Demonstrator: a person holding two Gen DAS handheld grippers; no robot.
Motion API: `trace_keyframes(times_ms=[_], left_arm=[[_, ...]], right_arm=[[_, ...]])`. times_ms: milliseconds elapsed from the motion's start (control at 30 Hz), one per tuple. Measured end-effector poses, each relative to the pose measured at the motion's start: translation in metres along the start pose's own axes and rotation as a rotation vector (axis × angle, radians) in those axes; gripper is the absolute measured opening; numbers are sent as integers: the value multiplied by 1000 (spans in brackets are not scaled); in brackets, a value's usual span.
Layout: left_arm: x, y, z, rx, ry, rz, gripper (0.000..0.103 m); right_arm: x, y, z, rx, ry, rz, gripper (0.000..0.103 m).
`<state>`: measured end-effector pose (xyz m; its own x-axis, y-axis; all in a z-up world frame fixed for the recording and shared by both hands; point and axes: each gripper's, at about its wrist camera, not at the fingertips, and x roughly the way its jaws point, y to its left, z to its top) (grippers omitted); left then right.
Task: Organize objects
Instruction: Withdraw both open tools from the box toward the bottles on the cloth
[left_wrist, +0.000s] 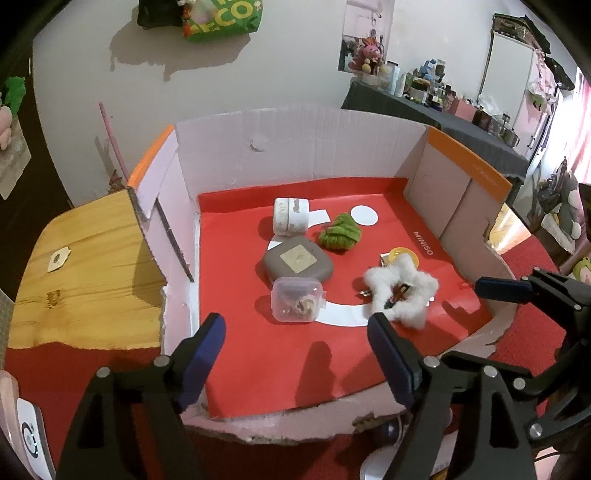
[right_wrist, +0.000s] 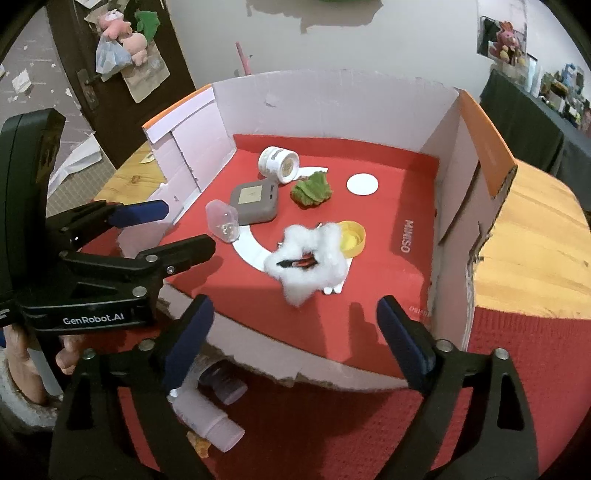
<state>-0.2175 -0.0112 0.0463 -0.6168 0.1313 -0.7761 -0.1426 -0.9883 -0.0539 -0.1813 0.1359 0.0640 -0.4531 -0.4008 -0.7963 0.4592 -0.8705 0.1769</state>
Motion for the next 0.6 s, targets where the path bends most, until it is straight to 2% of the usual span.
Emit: trace_keyframes(times_ms=[333,400,600], left_arm=[[-16,1,-7,-7,-26,19,92],[-17,0,-9,-8,-26,24,96],[-25,0,-15,-13,-33,28,99]], right_arm=[[-13,5,-8,7,-20,1,92],[-14,6,-10,9,-20,3,95],[-24,9,-16,6,-36,-6,96]])
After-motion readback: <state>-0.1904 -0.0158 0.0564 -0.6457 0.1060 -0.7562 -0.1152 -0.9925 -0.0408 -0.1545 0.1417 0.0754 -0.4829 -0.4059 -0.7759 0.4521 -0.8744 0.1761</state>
